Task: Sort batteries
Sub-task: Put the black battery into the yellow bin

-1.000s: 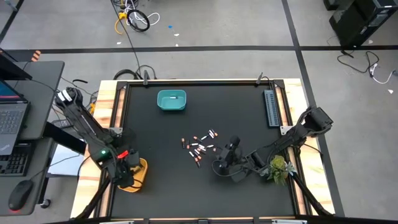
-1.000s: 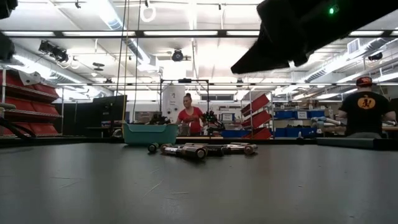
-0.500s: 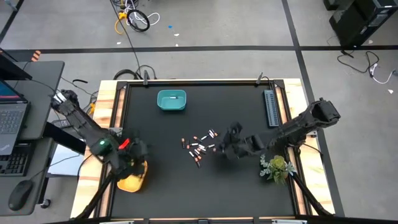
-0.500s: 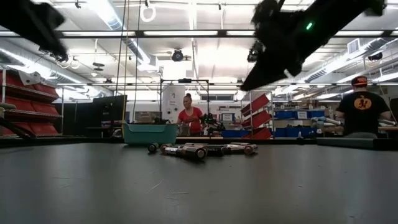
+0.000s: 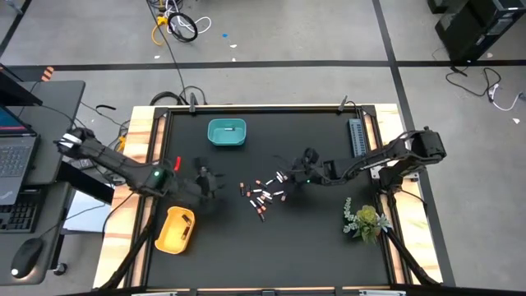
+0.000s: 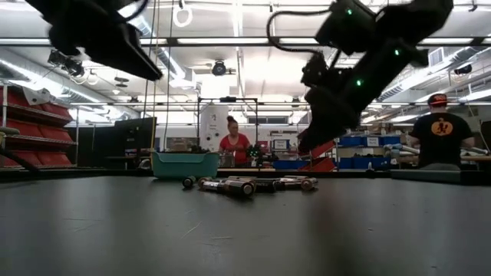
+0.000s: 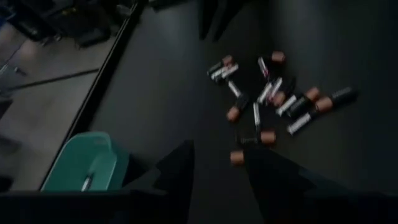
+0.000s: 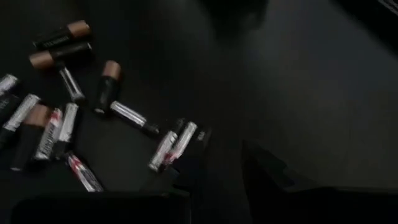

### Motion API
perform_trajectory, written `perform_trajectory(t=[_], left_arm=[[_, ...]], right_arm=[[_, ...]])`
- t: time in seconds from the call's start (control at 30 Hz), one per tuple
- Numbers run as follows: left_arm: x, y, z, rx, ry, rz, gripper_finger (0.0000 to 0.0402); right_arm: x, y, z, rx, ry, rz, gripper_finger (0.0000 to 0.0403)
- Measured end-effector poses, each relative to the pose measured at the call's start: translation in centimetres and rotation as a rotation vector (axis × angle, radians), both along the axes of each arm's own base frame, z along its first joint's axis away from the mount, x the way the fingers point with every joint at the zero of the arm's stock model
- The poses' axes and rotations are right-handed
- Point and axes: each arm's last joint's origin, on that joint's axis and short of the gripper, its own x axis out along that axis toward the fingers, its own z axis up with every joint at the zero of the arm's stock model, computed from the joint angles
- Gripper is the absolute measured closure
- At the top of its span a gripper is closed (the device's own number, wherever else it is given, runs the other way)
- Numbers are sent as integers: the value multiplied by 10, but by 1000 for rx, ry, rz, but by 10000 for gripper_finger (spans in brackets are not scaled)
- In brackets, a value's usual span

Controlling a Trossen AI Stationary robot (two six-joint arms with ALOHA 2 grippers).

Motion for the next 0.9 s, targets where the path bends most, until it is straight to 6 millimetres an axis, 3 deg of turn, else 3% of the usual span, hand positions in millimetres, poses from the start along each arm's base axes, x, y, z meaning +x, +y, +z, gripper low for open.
perform_trajectory(t=[0.23,0.43,0.67,0.9], left_arm=[[8,27,-21,-41,-93,0,245],[5,50,-42,-96,-193,51,245],[-1,55,-55,-139,-202,96,245],[-1,56,-53,-128,-223,129,245]], right_arm=[[-6,-2,-14,4,-87,-6,311],[0,-2,-31,-12,-79,3,310],[6,-4,-45,-44,-48,-14,306],[5,-9,-50,-30,-17,-17,308]])
